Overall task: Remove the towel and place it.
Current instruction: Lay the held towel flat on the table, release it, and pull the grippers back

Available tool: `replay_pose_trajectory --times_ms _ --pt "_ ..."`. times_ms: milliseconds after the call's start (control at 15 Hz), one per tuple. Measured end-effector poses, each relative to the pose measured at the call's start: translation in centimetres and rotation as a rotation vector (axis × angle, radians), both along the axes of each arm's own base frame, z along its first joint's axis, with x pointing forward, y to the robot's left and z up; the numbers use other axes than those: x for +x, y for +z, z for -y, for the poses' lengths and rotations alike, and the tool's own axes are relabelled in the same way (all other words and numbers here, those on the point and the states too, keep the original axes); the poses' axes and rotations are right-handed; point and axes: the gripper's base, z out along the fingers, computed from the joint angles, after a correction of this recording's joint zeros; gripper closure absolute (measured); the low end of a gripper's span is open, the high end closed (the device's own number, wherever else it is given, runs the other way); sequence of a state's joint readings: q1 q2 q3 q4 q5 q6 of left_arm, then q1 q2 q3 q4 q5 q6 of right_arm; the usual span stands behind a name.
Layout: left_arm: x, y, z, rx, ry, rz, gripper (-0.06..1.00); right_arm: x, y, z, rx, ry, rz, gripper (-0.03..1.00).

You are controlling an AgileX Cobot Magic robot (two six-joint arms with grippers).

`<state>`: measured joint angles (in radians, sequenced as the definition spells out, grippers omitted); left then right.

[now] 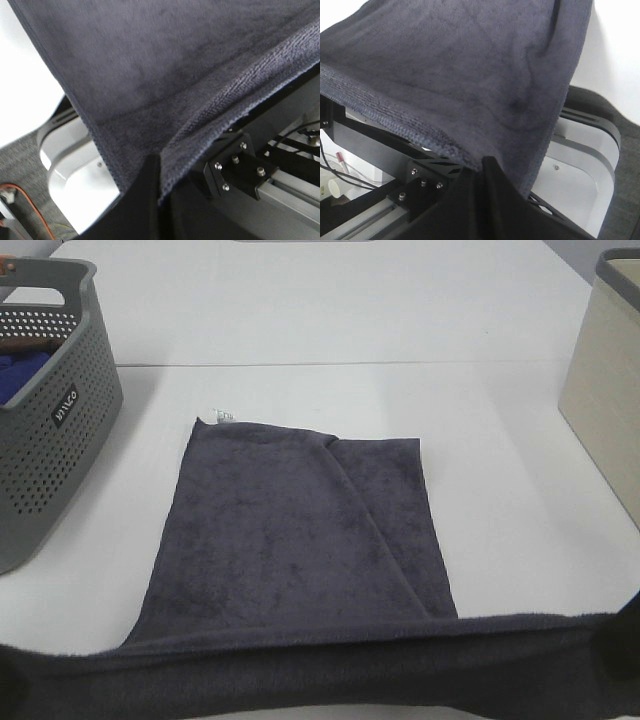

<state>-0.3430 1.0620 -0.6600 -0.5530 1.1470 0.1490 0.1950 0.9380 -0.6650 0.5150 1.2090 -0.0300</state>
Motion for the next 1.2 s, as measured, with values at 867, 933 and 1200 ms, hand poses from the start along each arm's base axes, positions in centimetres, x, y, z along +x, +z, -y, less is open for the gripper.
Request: replay_pose_trajectory --times_ms 867,933,1200 --pt "-0.7 -2.9 0.3 -0.018 0.066 -0.214 0.94 -1.4 -4.6 0.3 -0.035 -0.038 -0.232 0.96" --pt "-0.4 -3.5 0.5 -0.009 0.069 -0.253 0.94 -1.4 -4.9 0.3 -0.040 -0.038 -0.249 0.96" --pt "1.0 -5.7 1.2 0.002 0.077 -0.376 0.94 -0.6 -5.9 0.4 -0.081 -0.045 -0.286 0.95"
